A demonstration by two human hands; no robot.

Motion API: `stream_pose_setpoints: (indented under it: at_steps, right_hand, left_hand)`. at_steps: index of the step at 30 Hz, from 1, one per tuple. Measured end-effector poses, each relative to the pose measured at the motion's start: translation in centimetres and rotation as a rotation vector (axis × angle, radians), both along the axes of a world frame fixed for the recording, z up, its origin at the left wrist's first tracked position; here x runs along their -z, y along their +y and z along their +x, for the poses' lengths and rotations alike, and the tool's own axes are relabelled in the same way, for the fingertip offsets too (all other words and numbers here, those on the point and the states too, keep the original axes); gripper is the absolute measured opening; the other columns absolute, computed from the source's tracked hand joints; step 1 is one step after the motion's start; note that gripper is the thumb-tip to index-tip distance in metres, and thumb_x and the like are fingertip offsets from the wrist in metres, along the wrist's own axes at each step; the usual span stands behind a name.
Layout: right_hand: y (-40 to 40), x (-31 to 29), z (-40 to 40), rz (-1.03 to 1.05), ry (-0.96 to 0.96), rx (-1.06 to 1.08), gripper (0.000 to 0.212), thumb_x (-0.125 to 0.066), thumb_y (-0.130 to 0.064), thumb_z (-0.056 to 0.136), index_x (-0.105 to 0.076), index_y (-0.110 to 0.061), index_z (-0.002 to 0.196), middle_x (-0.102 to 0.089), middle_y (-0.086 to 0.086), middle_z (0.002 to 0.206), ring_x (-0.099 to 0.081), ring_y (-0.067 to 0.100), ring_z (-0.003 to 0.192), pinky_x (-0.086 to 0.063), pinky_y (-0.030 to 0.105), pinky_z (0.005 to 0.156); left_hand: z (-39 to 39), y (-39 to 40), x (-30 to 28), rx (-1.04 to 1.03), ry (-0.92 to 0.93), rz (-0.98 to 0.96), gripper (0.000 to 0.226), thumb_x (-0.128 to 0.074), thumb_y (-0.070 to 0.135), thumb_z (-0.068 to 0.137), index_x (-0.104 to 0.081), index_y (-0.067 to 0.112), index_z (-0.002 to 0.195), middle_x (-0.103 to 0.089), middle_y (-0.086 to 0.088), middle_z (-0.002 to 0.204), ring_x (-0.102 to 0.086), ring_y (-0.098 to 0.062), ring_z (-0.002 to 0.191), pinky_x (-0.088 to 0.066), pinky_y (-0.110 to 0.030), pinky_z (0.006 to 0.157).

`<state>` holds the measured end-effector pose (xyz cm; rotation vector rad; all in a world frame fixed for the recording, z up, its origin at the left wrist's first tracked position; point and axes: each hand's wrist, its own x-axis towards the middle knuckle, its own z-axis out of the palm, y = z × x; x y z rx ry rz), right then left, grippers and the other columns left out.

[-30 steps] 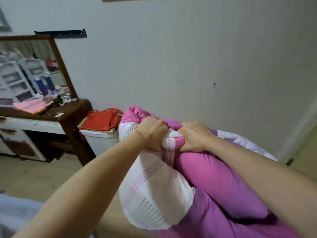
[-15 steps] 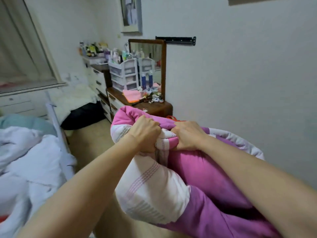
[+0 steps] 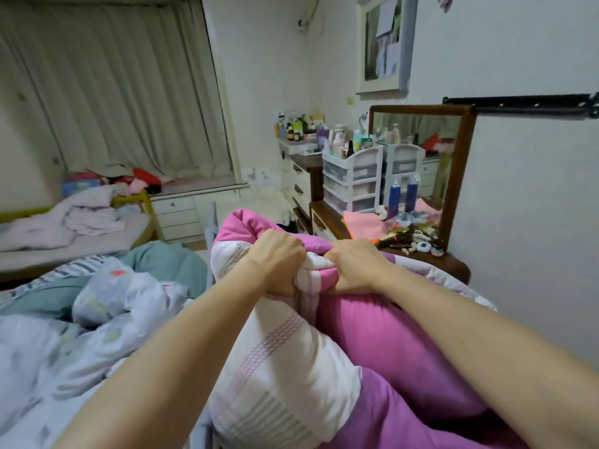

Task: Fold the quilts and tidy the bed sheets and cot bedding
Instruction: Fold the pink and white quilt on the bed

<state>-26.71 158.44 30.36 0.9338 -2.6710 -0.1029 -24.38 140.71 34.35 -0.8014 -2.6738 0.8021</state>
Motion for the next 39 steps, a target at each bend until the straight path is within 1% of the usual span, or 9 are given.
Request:
stream_pose_setpoints:
  at_steps: [6, 10, 16, 19, 23, 25, 26, 30, 39]
  right_hand:
    - [-4.9, -1.4, -15.5, 0.058, 0.025, -0.114, 0.039, -0.059, -0.062, 0.072, -0.061, -0.024, 0.081, -0.057, -0.004, 0.08, -0.058, 0.02, 0.078, -0.027, 0.029, 0.058]
    - [-8.3, -1.1, -29.1, 0.094, 0.026, -0.162, 0.042, -0.058, -0.063, 0.072, -0.062, -0.021, 0.079, -0.062, -0.003, 0.078, -0.06, 0.021, 0.076, -0.035, 0.03, 0.057]
    - [-11.9, -1.6, -45.2, 0.101, 0.074, -0.168, 0.038, -0.055, -0.059, 0.075, -0.055, -0.021, 0.073, -0.059, -0.003, 0.075, -0.059, 0.021, 0.073, -0.019, 0.028, 0.048]
    - [-13.3, -2.1, -51.9, 0.096, 0.107, -0.128, 0.036, -0.055, -0.059, 0.074, -0.051, -0.023, 0.07, -0.06, -0.003, 0.078, -0.06, 0.022, 0.075, -0.017, 0.028, 0.047]
    - [-16.2, -2.7, -63.2, 0.084, 0.13, -0.06, 0.031, -0.056, -0.055, 0.071, -0.046, -0.026, 0.069, -0.061, -0.003, 0.078, -0.062, 0.023, 0.074, -0.021, 0.026, 0.049]
    - [-17.3, -2.9, -66.4, 0.085, 0.117, -0.031, 0.03, -0.058, -0.055, 0.071, -0.048, -0.026, 0.069, -0.064, -0.001, 0.079, -0.062, 0.024, 0.075, -0.023, 0.027, 0.051]
    - [-19.5, -2.6, -72.5, 0.065, 0.14, -0.024, 0.03, -0.06, -0.055, 0.071, -0.051, -0.026, 0.07, -0.064, -0.001, 0.079, -0.062, 0.024, 0.075, -0.022, 0.027, 0.05]
    - [-21.6, -2.3, -79.2, 0.019, 0.128, -0.016, 0.038, -0.061, -0.058, 0.07, -0.066, -0.024, 0.088, -0.067, 0.001, 0.081, -0.063, 0.026, 0.075, -0.02, 0.026, 0.049]
    - [-27.3, 0.3, -105.0, -0.03, 0.114, 0.022, 0.047, -0.058, -0.069, 0.072, -0.066, -0.028, 0.096, -0.068, -0.002, 0.086, -0.064, 0.023, 0.078, -0.027, 0.026, 0.055]
  left_hand:
    - [-13.5, -4.5, -0.3, -0.093, 0.038, 0.029, 0.032, -0.065, 0.048, 0.064, -0.046, 0.023, 0.072, -0.065, 0.001, 0.085, -0.062, -0.024, 0.073, -0.031, -0.03, 0.054]
    - [-26.1, -7.5, 0.4, -0.155, 0.04, 0.052, 0.032, -0.063, 0.05, 0.066, -0.047, 0.024, 0.074, -0.067, -0.001, 0.088, -0.065, -0.026, 0.079, -0.033, -0.03, 0.056]
    - [-41.8, -11.0, -0.3, -0.185, 0.02, 0.056, 0.026, -0.063, 0.038, 0.065, -0.043, 0.022, 0.07, -0.064, 0.002, 0.086, -0.062, -0.024, 0.075, -0.023, -0.028, 0.048]
    - [-48.7, -12.3, -1.1, -0.182, 0.02, 0.007, 0.024, -0.065, 0.036, 0.063, -0.046, 0.023, 0.07, -0.062, 0.003, 0.087, -0.053, -0.021, 0.068, -0.016, -0.026, 0.045]
    - [-60.6, -15.1, -2.0, -0.163, 0.038, -0.023, 0.028, -0.066, 0.036, 0.062, -0.063, 0.021, 0.085, -0.061, 0.001, 0.094, -0.061, -0.022, 0.082, -0.024, -0.029, 0.051]
    - [-64.4, -16.5, -1.7, -0.139, 0.039, -0.007, 0.029, -0.066, 0.037, 0.064, -0.064, 0.02, 0.088, -0.061, 0.0, 0.095, -0.061, -0.023, 0.085, -0.028, -0.03, 0.055]
    - [-70.9, -18.6, -1.8, -0.098, 0.066, -0.029, 0.03, -0.066, 0.038, 0.065, -0.065, 0.02, 0.089, -0.061, 0.0, 0.096, -0.061, -0.023, 0.086, -0.03, -0.03, 0.057]
    - [-78.5, -21.1, -1.5, -0.046, 0.03, -0.058, 0.032, -0.065, 0.041, 0.067, -0.066, 0.02, 0.091, -0.061, -0.002, 0.1, -0.06, -0.023, 0.088, -0.031, -0.031, 0.06]
    - [-105.7, -26.6, 0.1, -0.029, -0.042, -0.068, 0.041, -0.07, 0.043, 0.065, -0.067, 0.018, 0.097, -0.06, -0.002, 0.104, -0.06, -0.023, 0.093, -0.046, -0.034, 0.071]
